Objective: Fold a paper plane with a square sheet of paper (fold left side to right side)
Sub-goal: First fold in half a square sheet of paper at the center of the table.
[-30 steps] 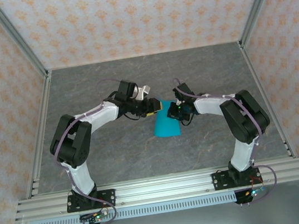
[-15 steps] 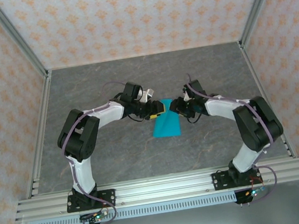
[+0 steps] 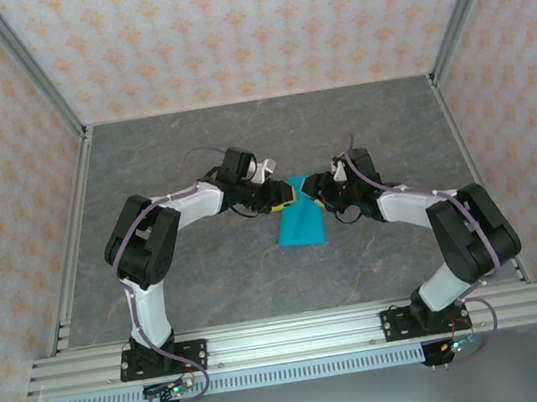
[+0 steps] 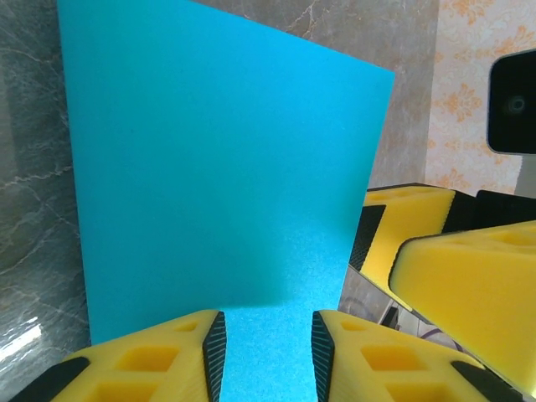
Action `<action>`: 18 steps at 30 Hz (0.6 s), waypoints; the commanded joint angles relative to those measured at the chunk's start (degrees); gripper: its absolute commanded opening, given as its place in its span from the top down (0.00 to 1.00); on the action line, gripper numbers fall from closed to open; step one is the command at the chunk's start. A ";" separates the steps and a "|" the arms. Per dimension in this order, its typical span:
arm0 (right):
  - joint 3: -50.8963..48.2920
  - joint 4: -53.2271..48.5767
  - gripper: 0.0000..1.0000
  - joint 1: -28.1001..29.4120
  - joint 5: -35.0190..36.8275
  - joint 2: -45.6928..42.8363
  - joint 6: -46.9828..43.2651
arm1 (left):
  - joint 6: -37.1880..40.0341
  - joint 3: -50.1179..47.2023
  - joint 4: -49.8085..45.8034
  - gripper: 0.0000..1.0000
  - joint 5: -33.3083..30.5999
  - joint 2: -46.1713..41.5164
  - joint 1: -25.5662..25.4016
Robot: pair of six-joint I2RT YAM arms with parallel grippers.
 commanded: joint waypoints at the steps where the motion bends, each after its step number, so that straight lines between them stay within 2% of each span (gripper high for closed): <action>1: -0.22 6.31 0.55 0.37 -2.07 0.99 2.53 | -0.82 1.34 1.87 0.67 -1.05 0.41 0.11; 3: -0.22 5.93 0.58 0.57 -1.76 1.54 2.43 | -0.89 1.28 1.91 0.68 -1.05 0.37 0.07; 7: 0.17 5.15 0.70 0.80 -1.48 2.75 2.05 | -0.92 1.23 1.79 0.68 -1.22 0.04 0.13; 11: 3.12 -3.21 0.85 0.78 1.71 2.77 -3.68 | -0.54 0.83 1.44 0.67 -2.37 -1.25 0.12; 13: 5.71 -9.58 0.89 0.77 4.70 2.73 -8.24 | 0.39 0.52 -0.17 0.63 -4.09 -2.53 0.13; 18: 10.30 -17.85 0.90 0.74 9.00 4.78 -15.57 | 4.00 -0.87 -6.61 0.49 -11.38 -6.32 0.08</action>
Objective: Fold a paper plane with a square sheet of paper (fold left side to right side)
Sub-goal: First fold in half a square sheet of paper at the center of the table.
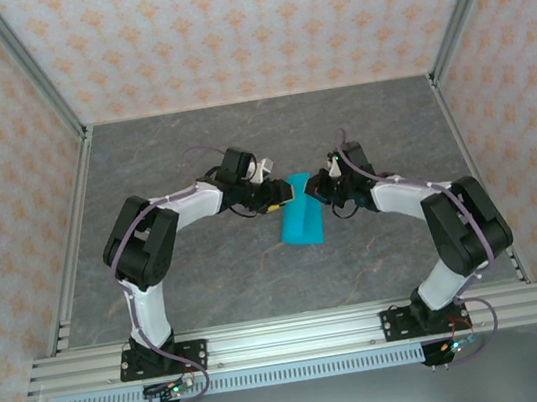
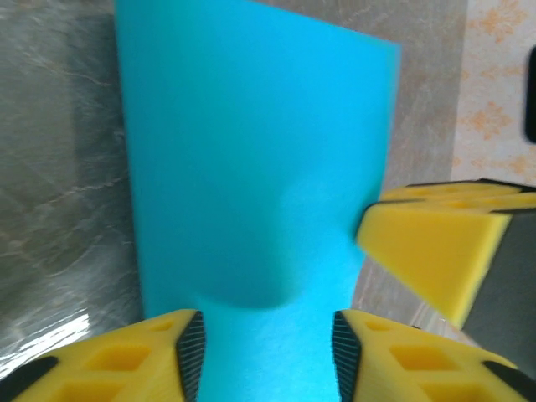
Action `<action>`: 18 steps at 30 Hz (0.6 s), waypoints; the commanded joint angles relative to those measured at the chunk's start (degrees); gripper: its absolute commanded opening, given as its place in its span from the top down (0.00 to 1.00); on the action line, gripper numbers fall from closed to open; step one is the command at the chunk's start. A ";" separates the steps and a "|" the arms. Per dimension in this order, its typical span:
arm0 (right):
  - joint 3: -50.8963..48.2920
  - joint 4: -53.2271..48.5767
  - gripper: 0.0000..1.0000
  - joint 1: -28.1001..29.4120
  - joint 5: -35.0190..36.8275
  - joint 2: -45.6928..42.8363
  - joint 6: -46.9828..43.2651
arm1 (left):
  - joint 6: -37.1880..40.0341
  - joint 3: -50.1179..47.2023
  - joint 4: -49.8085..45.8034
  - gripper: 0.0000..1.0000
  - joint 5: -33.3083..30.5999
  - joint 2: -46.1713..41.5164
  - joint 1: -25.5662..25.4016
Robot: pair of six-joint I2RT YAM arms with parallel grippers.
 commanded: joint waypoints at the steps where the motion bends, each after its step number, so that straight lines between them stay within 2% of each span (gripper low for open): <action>1: 3.45 -7.92 0.90 0.19 4.59 2.28 -7.44 | 3.64 -0.87 -5.58 0.48 -7.34 -5.28 0.06; 4: 4.93 -10.09 0.90 0.20 5.91 4.16 -9.24 | 4.76 -0.84 -8.50 0.46 -10.28 -5.45 0.08; 18: 5.93 -12.42 0.89 0.25 10.96 6.78 -11.12 | 6.25 10.15 -16.18 0.44 -14.89 4.44 -3.16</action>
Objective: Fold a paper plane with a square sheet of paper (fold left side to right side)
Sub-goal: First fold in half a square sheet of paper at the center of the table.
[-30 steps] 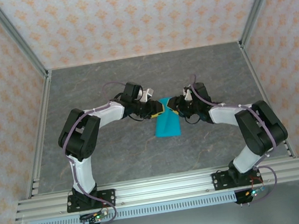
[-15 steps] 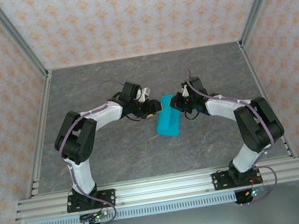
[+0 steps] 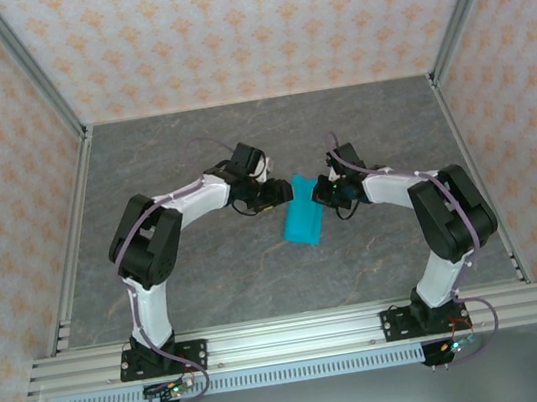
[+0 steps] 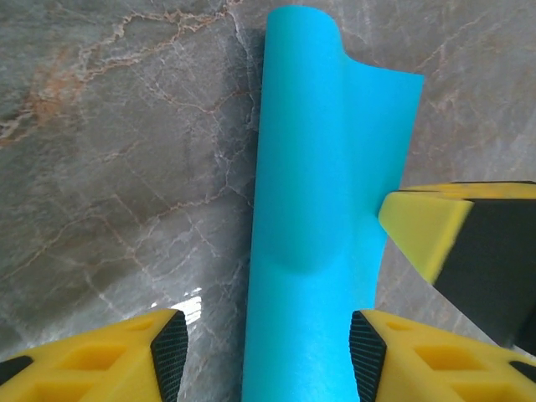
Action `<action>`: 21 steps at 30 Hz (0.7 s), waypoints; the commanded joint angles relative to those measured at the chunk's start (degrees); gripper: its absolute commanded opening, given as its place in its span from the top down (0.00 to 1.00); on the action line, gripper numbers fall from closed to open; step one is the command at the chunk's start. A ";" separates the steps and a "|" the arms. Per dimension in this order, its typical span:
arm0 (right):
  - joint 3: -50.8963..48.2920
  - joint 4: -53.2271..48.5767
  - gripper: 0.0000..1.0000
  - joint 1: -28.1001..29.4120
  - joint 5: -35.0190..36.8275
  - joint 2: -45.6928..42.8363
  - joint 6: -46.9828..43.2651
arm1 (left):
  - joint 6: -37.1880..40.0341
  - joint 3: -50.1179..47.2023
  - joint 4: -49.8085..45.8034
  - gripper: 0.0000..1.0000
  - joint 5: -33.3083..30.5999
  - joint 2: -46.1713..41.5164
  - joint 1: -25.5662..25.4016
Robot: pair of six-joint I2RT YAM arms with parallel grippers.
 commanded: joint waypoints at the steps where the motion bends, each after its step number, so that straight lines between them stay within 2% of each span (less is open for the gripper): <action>1: 1.68 -1.89 0.89 0.24 2.91 0.72 -1.78 | 1.49 3.07 -4.02 0.44 -2.91 2.04 -0.93; 8: 1.78 -2.16 0.88 0.26 3.18 1.30 -1.98 | 1.49 6.16 -5.32 0.49 -3.17 5.17 -2.26; 13: 1.58 -1.91 0.82 0.25 3.27 0.62 -1.90 | 1.51 6.81 -5.97 0.52 -3.65 6.08 -2.81; 17: 1.45 -2.54 0.69 0.23 4.48 -1.54 -1.83 | 1.49 6.95 -6.25 0.52 -4.10 6.52 -3.09; 21: 0.74 -4.86 0.56 0.18 8.66 -5.57 -2.22 | 1.32 7.24 -6.34 0.53 -4.11 7.24 -3.18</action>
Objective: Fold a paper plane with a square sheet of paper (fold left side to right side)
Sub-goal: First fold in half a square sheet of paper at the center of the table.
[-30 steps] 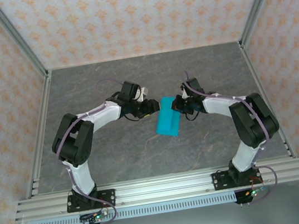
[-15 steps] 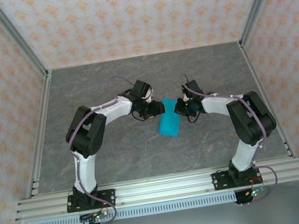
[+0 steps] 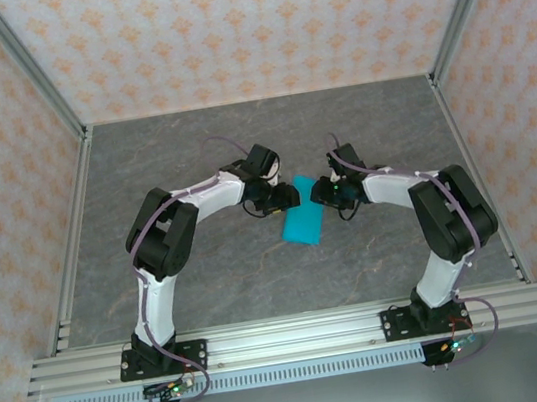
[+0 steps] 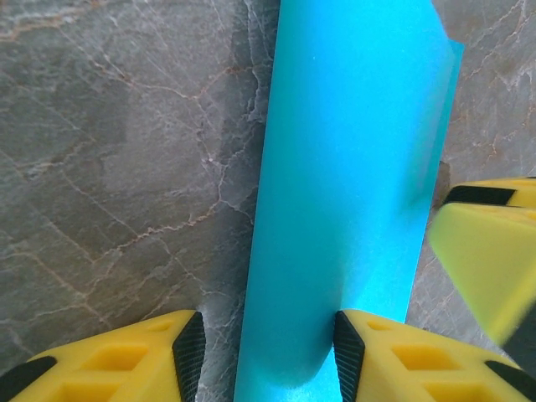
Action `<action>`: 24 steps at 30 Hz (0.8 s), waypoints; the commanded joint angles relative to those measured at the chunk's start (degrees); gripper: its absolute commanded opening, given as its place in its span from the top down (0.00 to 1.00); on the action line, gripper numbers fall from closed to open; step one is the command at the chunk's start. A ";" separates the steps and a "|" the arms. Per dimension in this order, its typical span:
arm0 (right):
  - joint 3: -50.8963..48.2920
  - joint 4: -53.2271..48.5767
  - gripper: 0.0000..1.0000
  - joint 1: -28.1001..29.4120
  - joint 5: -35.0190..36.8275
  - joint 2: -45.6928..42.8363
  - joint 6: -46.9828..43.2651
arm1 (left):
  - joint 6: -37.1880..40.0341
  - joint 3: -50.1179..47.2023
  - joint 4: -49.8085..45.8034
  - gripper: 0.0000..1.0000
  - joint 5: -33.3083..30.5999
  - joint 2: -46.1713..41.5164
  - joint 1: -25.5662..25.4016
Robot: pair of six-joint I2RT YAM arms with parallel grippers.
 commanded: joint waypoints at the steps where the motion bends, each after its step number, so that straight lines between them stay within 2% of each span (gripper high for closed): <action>1: 0.26 -3.13 0.54 0.20 6.07 -5.65 -0.60 | 0.35 1.53 -1.94 0.54 -1.64 1.39 -0.54; 3: -0.75 -4.71 0.49 0.20 8.96 -8.26 -0.62 | 0.11 1.72 -2.12 0.53 -1.70 1.58 -0.67; 11: -4.73 -8.47 0.45 0.15 15.54 -17.42 -0.62 | -0.26 3.39 -3.57 0.49 -2.56 2.47 -1.43; 24: -6.02 -11.40 0.45 0.13 16.83 -21.46 -1.25 | -0.61 5.84 -6.28 0.46 -4.26 4.47 -2.58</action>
